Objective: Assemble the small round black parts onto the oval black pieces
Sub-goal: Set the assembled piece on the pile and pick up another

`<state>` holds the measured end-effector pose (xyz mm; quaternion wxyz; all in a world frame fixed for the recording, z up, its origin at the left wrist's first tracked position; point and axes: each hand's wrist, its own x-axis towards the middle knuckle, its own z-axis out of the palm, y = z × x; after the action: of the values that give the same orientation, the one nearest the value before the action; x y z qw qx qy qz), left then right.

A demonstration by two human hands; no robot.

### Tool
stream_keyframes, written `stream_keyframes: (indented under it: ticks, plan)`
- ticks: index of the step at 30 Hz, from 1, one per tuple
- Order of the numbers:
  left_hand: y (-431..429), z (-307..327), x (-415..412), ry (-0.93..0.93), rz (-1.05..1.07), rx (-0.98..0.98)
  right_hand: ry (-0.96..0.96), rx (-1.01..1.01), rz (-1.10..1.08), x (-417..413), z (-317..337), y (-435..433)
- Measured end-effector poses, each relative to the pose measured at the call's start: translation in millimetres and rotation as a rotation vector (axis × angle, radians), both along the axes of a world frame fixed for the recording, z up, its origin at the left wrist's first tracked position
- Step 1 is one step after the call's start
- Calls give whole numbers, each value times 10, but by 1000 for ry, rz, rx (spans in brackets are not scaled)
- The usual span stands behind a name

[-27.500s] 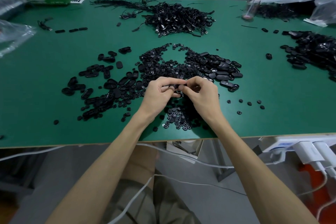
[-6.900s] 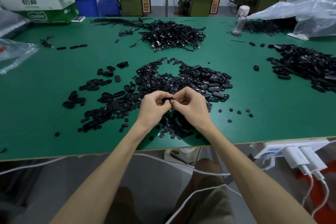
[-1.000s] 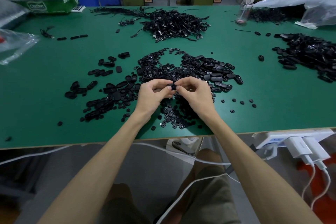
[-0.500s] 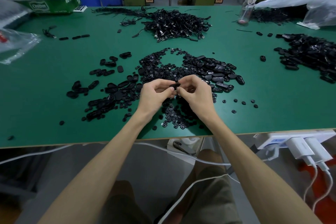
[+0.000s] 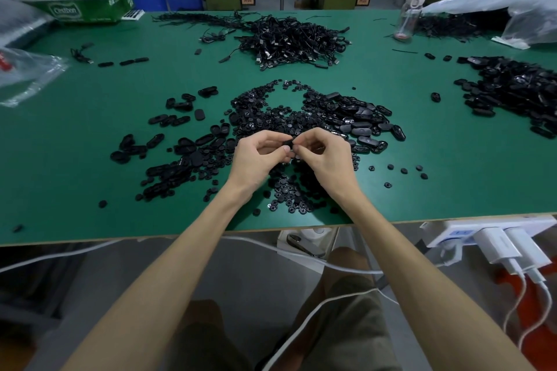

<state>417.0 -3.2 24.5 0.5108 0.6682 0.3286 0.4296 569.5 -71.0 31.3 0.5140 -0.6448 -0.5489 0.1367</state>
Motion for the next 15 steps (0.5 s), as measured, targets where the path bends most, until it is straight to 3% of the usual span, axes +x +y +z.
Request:
stream_keyframes:
  ticks: [15]
  plan:
    - [-31, 29, -3, -26, -30, -17, 78, -3, -2, 30, 18, -6]
